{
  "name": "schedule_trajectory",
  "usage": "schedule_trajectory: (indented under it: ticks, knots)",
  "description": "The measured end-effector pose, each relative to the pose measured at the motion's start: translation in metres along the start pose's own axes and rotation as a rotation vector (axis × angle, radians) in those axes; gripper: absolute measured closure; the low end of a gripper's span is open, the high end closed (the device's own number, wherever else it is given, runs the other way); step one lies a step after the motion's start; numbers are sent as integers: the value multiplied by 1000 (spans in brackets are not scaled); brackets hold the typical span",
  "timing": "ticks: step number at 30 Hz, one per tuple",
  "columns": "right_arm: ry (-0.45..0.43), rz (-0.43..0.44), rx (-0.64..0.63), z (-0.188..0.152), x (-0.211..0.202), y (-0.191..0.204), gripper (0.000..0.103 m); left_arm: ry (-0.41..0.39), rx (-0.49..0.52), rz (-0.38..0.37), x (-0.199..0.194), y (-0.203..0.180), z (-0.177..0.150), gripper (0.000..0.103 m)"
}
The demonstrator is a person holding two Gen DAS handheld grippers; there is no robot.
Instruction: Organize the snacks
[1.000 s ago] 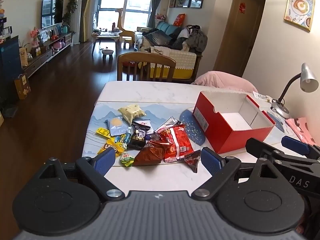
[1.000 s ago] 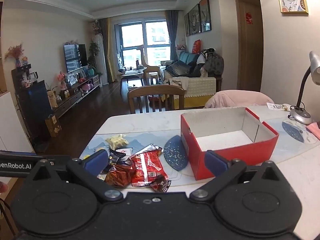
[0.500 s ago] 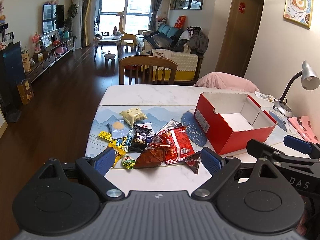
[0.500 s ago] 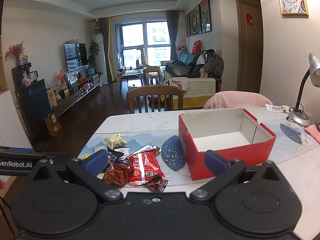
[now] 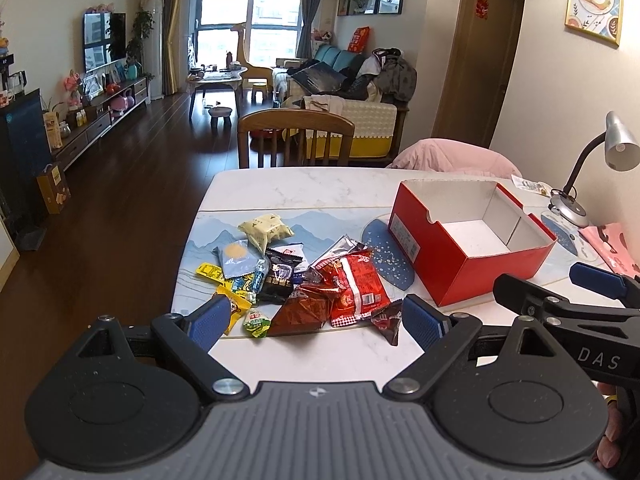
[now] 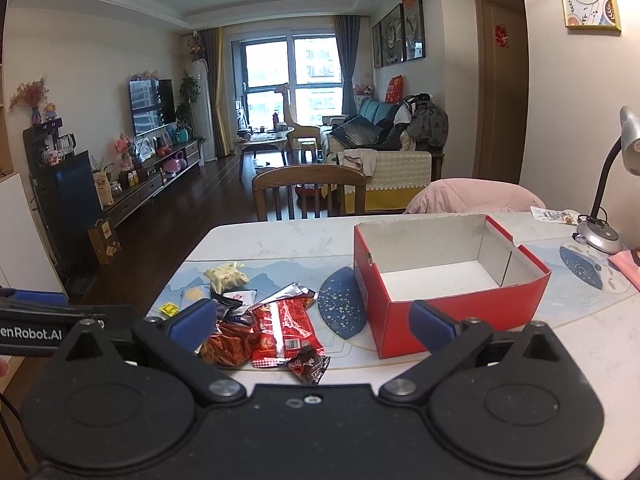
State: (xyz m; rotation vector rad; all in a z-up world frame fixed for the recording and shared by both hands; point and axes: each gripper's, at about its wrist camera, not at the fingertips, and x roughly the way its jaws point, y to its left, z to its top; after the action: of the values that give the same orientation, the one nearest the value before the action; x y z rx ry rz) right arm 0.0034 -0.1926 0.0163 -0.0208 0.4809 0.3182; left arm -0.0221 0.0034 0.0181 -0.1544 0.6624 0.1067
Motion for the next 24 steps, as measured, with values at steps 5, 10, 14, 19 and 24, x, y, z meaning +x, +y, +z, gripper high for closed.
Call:
schedule_trajectory:
  ticks: [5,10,14,19,24]
  knots:
    - [-5,0,1,1,1,-2,0,-3,3,12,-1,-2,1,10]
    - [-5,8,-3,1,2,-1,0,-1,7,8,-1,-3,2,10]
    - [-4,5,-3,1,2,-1,0,-1,15,9,-1,-7,4,10]
    - [-6,5,-10,3,2,-2,0,1,14,9,-1,-7,4,10]
    - [-7,13,-12,4,4,-3,0,-1,15,10,-1,-7,4,10]
